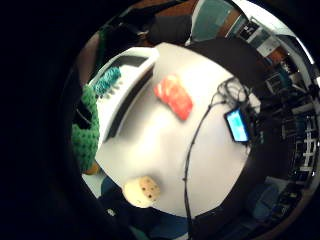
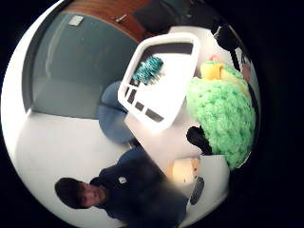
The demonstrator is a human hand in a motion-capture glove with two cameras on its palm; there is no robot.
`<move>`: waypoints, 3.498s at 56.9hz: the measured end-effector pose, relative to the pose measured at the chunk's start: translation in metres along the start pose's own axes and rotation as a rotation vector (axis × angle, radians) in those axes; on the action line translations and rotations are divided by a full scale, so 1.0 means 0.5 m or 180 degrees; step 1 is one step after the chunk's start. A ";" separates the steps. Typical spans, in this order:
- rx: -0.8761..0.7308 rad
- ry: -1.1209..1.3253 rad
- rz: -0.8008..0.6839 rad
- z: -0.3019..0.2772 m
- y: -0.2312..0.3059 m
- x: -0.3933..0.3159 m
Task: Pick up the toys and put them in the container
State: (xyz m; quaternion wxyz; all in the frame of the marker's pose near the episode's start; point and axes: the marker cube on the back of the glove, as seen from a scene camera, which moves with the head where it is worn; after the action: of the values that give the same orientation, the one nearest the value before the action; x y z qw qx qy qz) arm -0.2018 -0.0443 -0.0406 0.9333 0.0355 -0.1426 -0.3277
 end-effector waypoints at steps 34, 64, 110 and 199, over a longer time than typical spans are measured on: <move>-0.0587 0.0397 -0.0068 0.185 -0.216 -0.129; -0.0151 -0.0340 0.0412 0.168 -0.119 0.099; -0.0367 0.0372 0.0569 0.360 -0.120 0.221; -0.1689 0.0379 -0.0935 0.351 0.454 0.062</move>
State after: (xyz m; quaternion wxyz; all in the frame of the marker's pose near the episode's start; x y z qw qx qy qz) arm -0.0932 0.1190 0.1712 0.8593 -0.1701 0.0096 -0.4822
